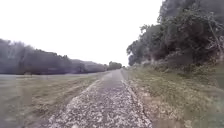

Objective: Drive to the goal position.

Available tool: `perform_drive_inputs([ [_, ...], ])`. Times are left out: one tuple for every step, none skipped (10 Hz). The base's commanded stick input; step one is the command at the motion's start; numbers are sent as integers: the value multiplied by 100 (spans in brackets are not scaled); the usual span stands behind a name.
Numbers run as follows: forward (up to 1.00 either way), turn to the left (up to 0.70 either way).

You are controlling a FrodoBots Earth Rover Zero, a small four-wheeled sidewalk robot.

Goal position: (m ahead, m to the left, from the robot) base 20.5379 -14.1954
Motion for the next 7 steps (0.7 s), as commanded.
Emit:
perform_drive_inputs([
  [60,1],
  [60,1],
  [60,1],
  [60,1],
  [60,1],
  [60,1],
  [60,1],
])
